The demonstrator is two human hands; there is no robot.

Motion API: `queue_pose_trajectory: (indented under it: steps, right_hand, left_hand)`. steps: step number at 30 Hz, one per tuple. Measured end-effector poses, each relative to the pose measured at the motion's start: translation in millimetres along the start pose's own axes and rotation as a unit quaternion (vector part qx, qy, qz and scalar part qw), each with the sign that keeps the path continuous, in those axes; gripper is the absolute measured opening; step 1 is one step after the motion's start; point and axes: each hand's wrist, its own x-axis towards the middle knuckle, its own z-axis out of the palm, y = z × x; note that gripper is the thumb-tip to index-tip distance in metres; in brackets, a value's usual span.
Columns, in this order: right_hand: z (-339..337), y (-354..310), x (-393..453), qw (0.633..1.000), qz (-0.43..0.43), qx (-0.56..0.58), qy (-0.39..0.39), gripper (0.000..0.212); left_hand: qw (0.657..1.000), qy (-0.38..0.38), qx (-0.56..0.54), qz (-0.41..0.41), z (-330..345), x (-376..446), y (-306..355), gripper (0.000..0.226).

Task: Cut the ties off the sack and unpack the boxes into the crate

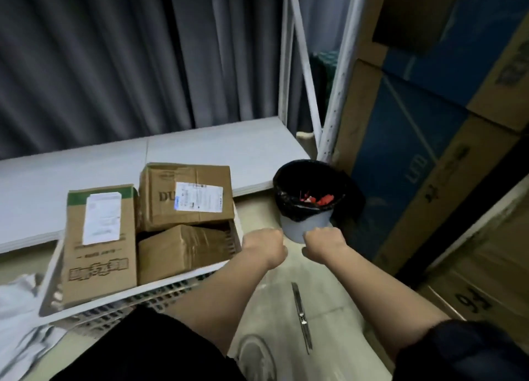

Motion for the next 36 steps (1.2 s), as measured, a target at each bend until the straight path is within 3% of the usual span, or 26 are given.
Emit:
queue_pose_trajectory:
  steps: [8, 18, 22, 28, 36]
  right_hand:
    - [143.5, -3.9, 43.0, 0.986, 0.051, 0.075, -0.143, 0.035]
    - [253.5, -49.9, 60.7, 0.946, 0.159, 0.232, -0.163, 0.031]
    - [279.3, -66.9, 60.5, 0.913, 0.229, 0.306, -0.144, 0.035]
    - [297.9, -75.2, 62.3, 0.897, 0.275, 0.319, -0.137, 0.030]
    - [274.3, -64.4, 79.0, 0.835, 0.265, 0.442, -0.192, 0.031]
  left_hand:
    - [0.994, -0.110, -0.018, 0.004, 100.2, 51.3, 7.3, 0.033]
    - [0.986, -0.167, 0.010, 0.010, 181.6, 79.1, -7.1, 0.033]
    - [0.985, -0.171, 0.004, 0.012, 196.5, 86.7, -11.4, 0.030]
    - [0.985, -0.169, 0.000, 0.018, 194.1, 92.2, -4.8, 0.030]
    - [0.981, -0.192, -0.005, -0.008, 183.4, 89.1, -10.5, 0.029]
